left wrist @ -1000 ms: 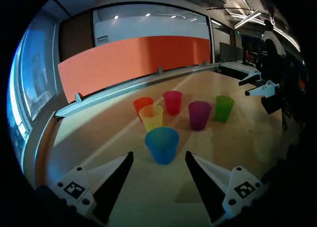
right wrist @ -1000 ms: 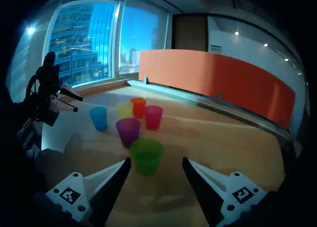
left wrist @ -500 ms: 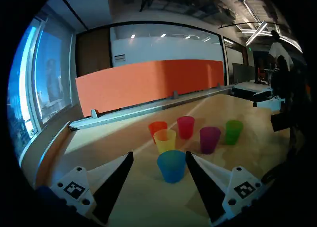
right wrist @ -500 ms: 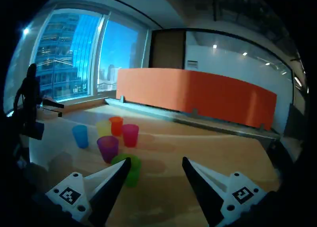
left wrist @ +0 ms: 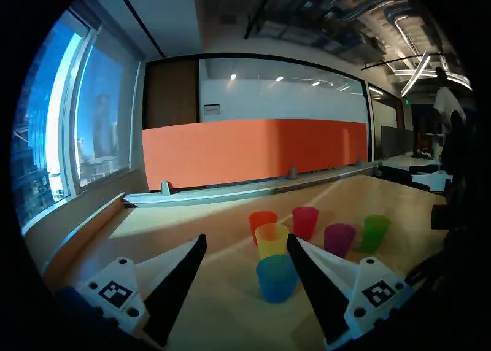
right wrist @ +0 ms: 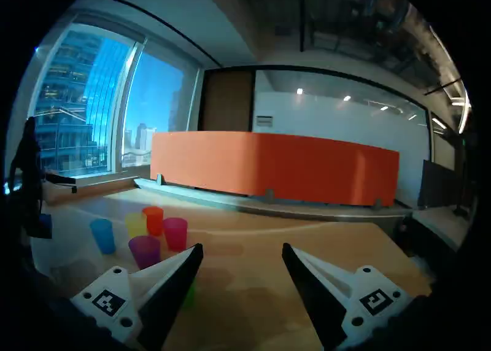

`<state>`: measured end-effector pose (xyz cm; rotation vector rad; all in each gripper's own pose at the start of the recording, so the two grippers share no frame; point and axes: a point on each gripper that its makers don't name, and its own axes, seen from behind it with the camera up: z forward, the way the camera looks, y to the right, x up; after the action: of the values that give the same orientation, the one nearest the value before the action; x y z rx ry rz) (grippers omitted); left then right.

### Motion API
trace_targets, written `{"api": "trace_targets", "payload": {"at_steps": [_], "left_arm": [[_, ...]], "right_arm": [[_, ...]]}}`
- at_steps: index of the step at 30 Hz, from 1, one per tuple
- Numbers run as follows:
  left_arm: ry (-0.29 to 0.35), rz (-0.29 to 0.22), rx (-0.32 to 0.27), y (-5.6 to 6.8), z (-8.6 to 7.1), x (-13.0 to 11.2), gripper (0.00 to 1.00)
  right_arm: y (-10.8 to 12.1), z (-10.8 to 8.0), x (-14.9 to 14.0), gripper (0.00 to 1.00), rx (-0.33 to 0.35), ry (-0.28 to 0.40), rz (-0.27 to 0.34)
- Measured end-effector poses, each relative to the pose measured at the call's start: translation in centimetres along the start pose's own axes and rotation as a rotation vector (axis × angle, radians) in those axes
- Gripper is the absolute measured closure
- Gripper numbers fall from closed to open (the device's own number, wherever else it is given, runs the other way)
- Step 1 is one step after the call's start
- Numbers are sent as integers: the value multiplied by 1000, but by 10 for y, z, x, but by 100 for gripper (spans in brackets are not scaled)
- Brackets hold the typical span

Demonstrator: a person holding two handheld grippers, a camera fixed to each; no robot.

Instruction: Pour water

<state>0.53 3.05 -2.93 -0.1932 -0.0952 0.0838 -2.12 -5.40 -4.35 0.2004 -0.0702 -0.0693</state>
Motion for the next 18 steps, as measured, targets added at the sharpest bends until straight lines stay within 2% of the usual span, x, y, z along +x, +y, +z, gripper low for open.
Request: {"api": "trace_targets", "payload": {"at_steps": [6, 18], "left_arm": [[56, -24, 44, -5, -2, 10, 3], [133, -29, 122, -15, -9, 26, 3]], "right_arm": [[6, 0, 8, 0, -63, 42, 31], [22, -3, 21, 0, -181, 107, 23]]}}
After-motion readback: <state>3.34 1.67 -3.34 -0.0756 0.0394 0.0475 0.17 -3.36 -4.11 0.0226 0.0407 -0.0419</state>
